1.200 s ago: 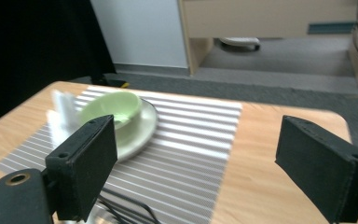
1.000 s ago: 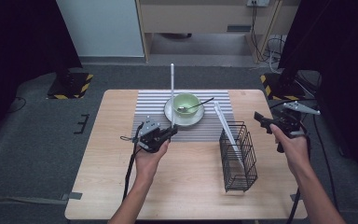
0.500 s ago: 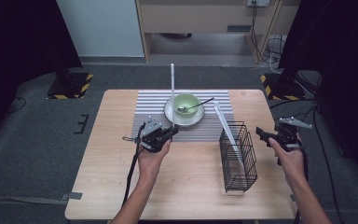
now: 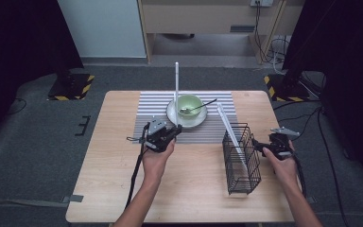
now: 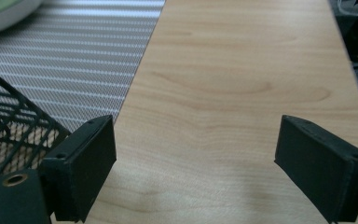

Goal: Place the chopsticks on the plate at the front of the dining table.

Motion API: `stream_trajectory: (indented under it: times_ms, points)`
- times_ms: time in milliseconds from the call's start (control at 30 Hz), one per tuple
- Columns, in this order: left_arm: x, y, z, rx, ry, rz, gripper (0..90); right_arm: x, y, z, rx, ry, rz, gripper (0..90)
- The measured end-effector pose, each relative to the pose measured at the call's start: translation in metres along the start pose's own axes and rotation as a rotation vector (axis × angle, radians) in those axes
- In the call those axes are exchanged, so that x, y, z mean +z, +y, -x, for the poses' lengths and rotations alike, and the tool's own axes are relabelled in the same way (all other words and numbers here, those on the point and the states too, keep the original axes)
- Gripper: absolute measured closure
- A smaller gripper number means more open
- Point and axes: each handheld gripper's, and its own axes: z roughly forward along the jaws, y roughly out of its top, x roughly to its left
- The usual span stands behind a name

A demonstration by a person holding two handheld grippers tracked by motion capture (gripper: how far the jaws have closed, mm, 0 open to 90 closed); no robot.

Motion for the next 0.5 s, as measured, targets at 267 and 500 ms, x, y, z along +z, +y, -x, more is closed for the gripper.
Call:
stream_trajectory:
  times_ms: [267, 500]
  points:
    - [0.003, 0.002, 0.002, -0.013, 0.022, -0.005, 86.4, 0.009, -0.008, -0.002, 0.012, -0.004, -0.047, 11.4]
    - [0.011, 0.003, -0.004, -0.023, 0.076, -0.019, 86.3, 0.015, -0.013, -0.005, -0.009, -0.021, -0.056, 10.1]
